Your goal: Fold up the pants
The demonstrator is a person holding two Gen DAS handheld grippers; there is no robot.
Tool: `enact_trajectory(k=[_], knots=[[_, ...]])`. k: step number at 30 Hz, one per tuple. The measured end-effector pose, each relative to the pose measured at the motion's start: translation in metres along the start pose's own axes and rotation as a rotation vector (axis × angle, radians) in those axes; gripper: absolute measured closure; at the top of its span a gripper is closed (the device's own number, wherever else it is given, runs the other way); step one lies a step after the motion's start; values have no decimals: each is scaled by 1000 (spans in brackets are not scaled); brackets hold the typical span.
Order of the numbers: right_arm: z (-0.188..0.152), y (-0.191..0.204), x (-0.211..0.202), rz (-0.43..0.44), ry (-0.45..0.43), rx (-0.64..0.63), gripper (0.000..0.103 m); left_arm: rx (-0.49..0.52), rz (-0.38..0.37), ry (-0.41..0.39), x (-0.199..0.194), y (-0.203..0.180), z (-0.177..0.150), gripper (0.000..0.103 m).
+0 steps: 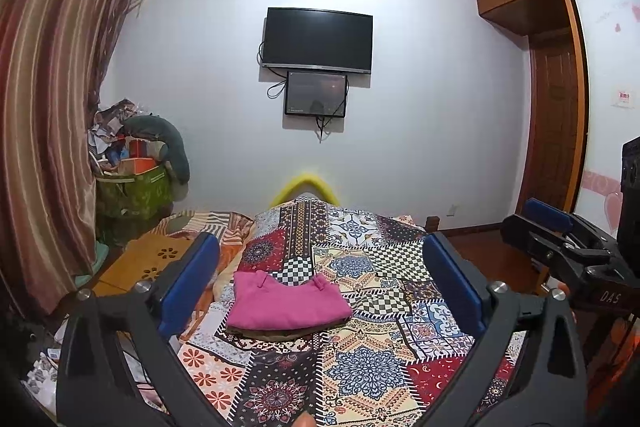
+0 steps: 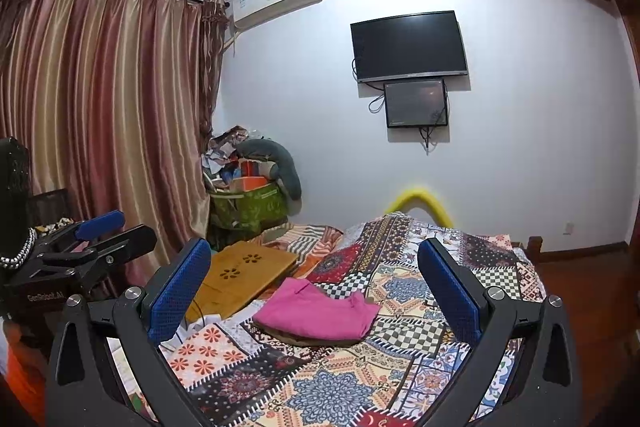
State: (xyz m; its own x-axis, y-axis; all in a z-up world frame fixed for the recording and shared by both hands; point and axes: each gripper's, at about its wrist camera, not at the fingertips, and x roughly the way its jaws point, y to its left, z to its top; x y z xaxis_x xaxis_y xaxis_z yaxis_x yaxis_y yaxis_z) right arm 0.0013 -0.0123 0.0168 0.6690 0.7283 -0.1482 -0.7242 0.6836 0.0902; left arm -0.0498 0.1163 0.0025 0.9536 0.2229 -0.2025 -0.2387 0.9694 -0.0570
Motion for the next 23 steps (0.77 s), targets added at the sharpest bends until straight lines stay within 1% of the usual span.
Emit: enact_trajectory(k=[15,23], knots=[[0,-1,1,-11,0,0,0,-14,-21,24,7,4,2,0],[-1,1,3,-11,6,-2,0,-6,-28,21,7,3,0,0]])
